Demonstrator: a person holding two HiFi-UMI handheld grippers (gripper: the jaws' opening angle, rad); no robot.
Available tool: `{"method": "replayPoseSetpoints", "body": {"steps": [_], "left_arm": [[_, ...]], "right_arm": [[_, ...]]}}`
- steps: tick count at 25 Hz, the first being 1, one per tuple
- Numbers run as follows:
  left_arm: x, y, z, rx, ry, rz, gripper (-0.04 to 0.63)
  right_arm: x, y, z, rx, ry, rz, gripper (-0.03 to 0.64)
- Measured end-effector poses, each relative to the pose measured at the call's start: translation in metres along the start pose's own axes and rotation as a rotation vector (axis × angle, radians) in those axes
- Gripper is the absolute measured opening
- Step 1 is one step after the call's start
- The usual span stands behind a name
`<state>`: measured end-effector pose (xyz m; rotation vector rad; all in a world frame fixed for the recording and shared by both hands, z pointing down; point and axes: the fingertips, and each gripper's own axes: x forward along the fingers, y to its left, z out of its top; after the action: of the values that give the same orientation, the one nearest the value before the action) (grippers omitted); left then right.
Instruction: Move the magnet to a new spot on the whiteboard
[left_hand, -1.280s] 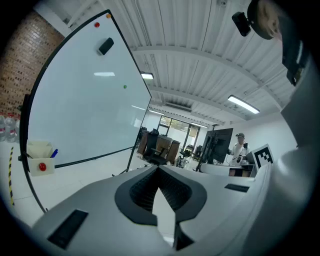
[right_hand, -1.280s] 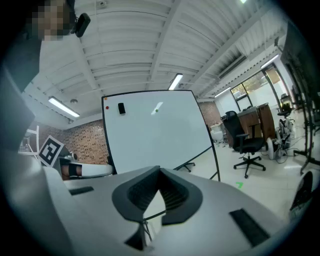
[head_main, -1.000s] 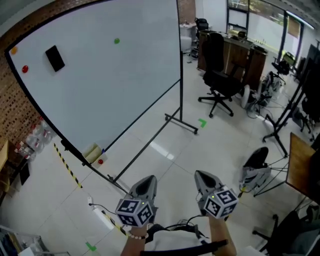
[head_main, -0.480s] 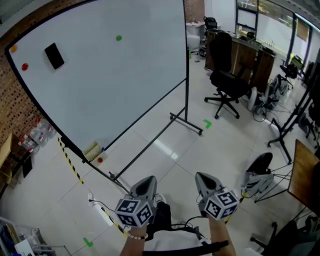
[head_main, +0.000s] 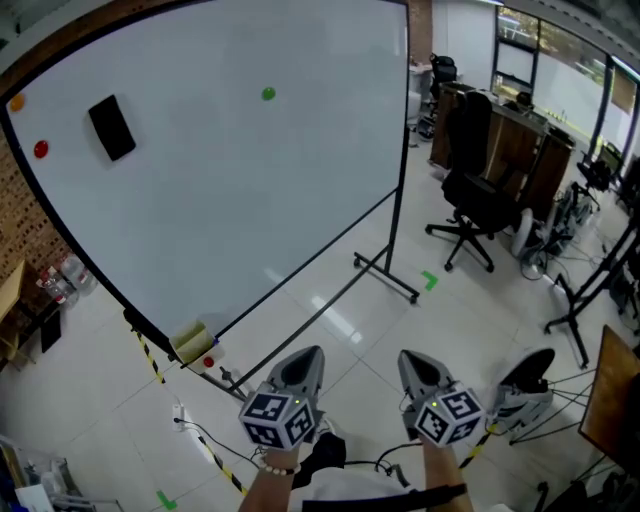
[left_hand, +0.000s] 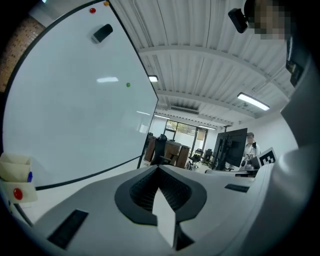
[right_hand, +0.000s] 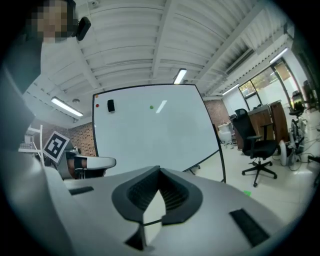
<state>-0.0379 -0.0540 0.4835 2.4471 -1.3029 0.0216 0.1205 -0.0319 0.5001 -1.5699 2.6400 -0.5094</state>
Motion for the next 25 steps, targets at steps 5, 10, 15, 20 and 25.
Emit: {"method": "replayPoseSetpoints", "body": {"steps": [5,10,15,20,25], "left_arm": [[0.043,0.063,0.054,0.0,-0.033,0.012,-0.002],[0.077,0.113,0.097,0.014,-0.044,0.016,-0.002],[0.099,0.144,0.127,0.018,-0.075,0.018,-0.002],[0.112,0.162,0.143,0.011,-0.11,0.074,-0.002],[0.119,0.173,0.157,0.019,-0.139,0.141,-0.002]], "right_arm": [[0.089,-0.001,0.039,-0.027,-0.016,0.02,0.009],[0.163,0.002,0.082,-0.074,-0.06,0.044,0.011],[0.217,0.002,0.123,-0.112,-0.109,0.09,0.011],[0.263,-0.001,0.17,-0.179,-0.153,0.155,0.025],[0.31,0.0,0.226,-0.2,-0.215,0.246,0.026]]}}
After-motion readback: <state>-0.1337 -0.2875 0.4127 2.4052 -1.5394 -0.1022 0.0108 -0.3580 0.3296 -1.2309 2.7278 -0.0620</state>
